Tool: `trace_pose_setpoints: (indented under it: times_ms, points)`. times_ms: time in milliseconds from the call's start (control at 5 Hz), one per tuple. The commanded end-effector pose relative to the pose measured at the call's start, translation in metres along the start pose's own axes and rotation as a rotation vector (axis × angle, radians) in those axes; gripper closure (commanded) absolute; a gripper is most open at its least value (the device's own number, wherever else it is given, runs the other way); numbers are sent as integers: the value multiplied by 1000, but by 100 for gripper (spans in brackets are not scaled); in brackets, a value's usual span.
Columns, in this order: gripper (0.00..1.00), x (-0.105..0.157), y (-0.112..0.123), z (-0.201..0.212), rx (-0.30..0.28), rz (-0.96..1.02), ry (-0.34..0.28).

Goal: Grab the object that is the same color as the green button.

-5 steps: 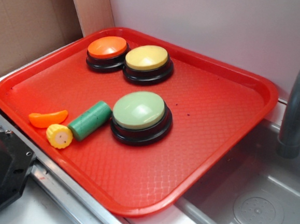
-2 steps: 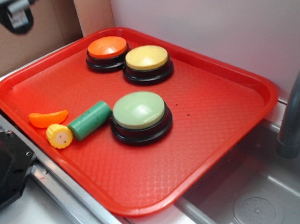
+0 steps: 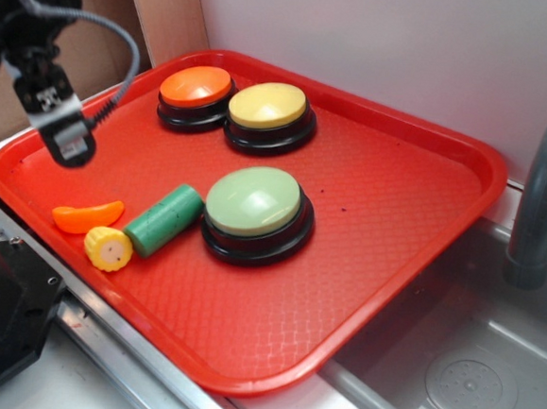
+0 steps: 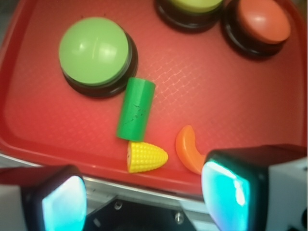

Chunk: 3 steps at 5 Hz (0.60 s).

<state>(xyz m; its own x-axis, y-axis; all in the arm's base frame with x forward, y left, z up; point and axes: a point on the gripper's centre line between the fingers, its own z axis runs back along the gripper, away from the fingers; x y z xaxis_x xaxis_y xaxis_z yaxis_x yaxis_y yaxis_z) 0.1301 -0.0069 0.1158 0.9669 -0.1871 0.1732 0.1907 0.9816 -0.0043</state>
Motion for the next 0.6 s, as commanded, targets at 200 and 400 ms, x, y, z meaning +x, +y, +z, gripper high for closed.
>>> trace_pose_setpoints:
  times_ms: [200,400]
  points:
    - [0,26,-9,-61,3,-73,-67]
    - [0,25,-8,-77,8,-62,-47]
